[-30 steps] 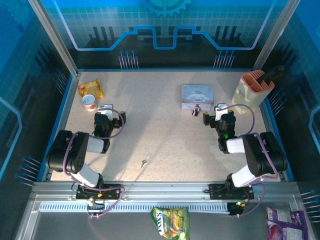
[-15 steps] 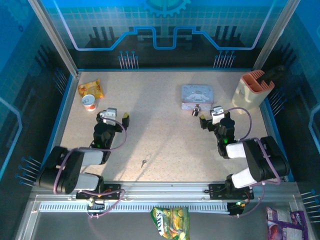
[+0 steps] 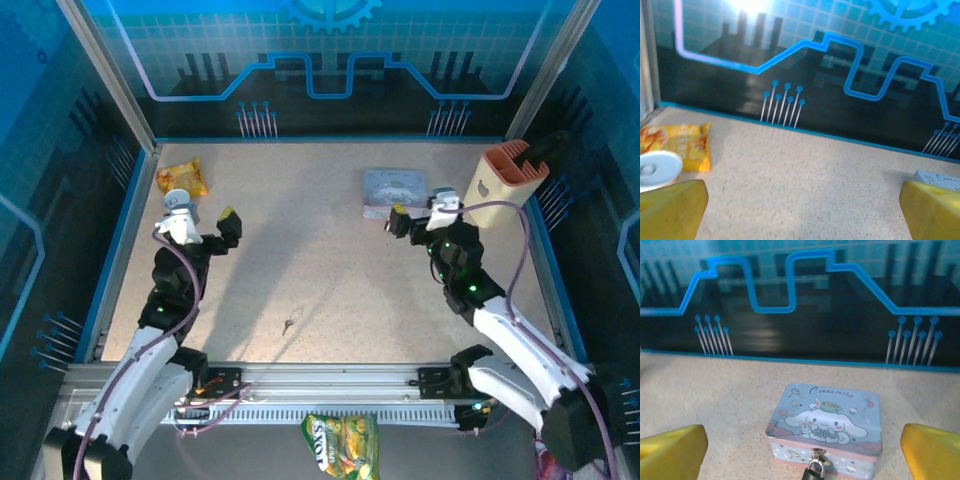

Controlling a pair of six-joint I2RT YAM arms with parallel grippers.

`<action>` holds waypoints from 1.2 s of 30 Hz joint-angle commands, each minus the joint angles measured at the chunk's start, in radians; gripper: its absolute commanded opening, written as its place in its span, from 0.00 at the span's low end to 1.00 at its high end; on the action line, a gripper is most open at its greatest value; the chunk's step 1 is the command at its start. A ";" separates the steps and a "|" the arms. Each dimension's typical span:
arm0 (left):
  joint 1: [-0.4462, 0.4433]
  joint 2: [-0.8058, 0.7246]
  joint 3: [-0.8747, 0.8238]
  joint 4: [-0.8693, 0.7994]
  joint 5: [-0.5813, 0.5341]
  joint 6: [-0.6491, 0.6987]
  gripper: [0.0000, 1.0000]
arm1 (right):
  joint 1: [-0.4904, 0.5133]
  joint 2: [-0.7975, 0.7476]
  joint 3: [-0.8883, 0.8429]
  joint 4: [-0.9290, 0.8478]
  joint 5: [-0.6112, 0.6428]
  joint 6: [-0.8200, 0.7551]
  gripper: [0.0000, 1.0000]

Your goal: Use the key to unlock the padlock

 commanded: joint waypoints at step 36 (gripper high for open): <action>-0.054 -0.127 -0.016 -0.594 0.143 -0.283 0.99 | 0.395 0.195 0.188 -0.499 -0.292 0.337 0.79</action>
